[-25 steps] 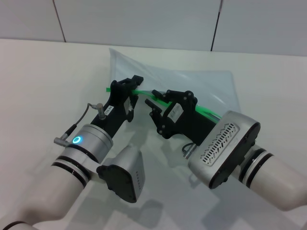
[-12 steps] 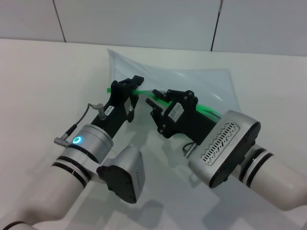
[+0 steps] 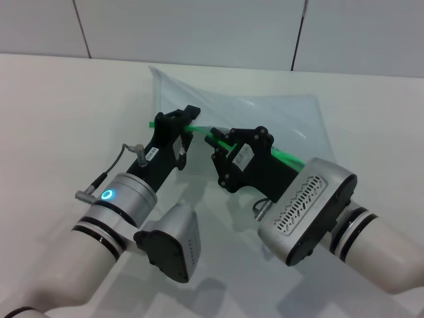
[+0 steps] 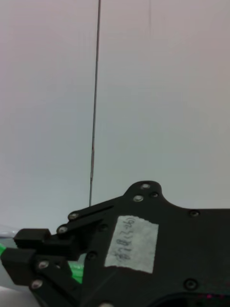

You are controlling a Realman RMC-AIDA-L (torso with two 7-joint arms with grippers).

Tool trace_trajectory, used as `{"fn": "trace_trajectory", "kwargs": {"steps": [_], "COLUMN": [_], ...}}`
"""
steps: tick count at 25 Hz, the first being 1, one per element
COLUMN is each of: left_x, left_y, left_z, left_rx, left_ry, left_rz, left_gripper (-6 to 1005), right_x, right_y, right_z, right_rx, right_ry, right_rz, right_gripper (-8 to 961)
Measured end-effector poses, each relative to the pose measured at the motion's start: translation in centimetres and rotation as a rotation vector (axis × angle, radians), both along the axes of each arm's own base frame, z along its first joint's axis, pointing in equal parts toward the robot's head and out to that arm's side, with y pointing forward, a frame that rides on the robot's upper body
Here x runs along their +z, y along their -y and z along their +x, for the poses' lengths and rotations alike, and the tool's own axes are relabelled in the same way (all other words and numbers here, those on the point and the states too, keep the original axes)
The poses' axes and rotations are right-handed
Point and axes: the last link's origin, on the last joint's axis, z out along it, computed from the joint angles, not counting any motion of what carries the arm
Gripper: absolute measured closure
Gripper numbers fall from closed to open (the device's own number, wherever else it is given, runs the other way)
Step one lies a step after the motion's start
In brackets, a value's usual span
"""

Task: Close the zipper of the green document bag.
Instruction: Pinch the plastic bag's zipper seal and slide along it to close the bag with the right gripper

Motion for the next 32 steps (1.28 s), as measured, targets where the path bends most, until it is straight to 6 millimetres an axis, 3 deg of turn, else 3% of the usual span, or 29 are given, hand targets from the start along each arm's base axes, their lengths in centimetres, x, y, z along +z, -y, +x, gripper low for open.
{"fn": "trace_trajectory", "kwargs": {"steps": [32], "left_x": [-0.1], "left_y": [0.3], "left_z": [0.1], "left_rx": [-0.010], "left_ry": [0.012], "left_rz": [-0.017], "left_gripper": [945], "right_x": [0.6], "right_y": [-0.3], "right_z": [1.0], "right_rx": [-0.045], "right_ry": [-0.018], "right_rz": [0.030], "right_gripper": [882]}}
